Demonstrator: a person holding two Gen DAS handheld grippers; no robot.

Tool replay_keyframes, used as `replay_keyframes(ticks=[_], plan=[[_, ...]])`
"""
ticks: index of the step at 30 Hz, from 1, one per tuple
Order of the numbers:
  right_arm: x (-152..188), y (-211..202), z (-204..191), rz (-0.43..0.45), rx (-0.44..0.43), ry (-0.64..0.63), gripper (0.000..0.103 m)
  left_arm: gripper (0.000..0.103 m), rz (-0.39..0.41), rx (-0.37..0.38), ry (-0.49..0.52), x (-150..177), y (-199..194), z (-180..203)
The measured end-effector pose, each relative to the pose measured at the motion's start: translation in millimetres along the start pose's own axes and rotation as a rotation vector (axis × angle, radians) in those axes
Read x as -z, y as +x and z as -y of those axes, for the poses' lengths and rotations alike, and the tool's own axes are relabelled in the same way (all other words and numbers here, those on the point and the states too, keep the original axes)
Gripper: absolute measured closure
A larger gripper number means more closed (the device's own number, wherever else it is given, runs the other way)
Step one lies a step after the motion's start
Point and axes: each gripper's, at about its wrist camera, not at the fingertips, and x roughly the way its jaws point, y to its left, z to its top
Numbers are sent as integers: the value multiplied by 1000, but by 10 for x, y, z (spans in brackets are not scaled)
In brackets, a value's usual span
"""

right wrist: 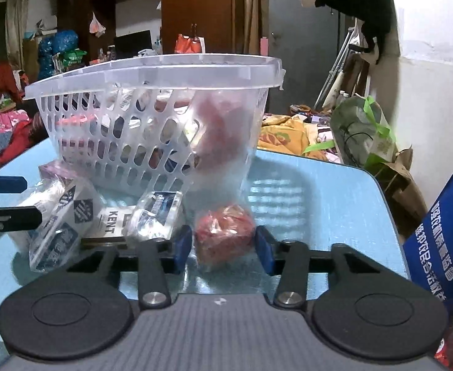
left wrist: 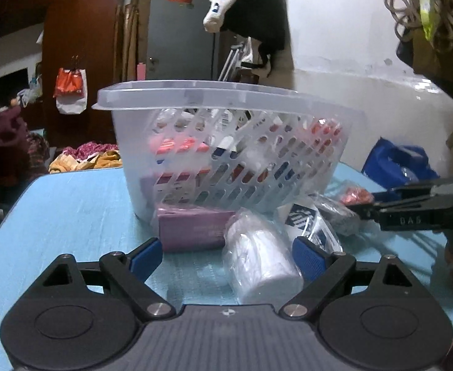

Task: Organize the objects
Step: 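Grasp the white wrapped roll with the left gripper while the right grasps a red bag, then drop the white roll and red bag into the white basket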

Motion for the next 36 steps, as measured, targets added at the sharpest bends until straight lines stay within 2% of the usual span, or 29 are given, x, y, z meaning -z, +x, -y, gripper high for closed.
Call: replay_keyframes(ticks=[2,4,5,7,12,14,17,21,30,33,36], plan=[[4,-14,-21,5,8,-9,57,14,-6,17,-2,-9,-3,-15],[-10,-32,-29,19,11,-16,57,28,-18,58,-21,-17,19,-20],[-11,-45,-27,31,17,-16,57,32,-28,81,-33,-16,28,-27],[-17,-69,-15,52,29,-10,57,47,-80,111,-27,0,113,7],[-14,-118,47,81,9,23,57,48,-81,110,-38,9,125,4],[-11,-137,55,93,1,25,57,49,-35,123,-60,36,64,-44],[0,-201,47,139,-5,24,57,49,78,191,-106,94,-69,-148],[20,-272,46,186,-21,27,57,49,165,179,-100,144,-208,-157],[52,-405,41,296,-32,37,57,49,265,166,-81,165,-335,-128],[97,-481,43,354,-24,44,57,49,299,165,-72,183,-373,-124],[157,-623,-5,458,-10,22,57,49,392,165,-86,199,-529,-161]])
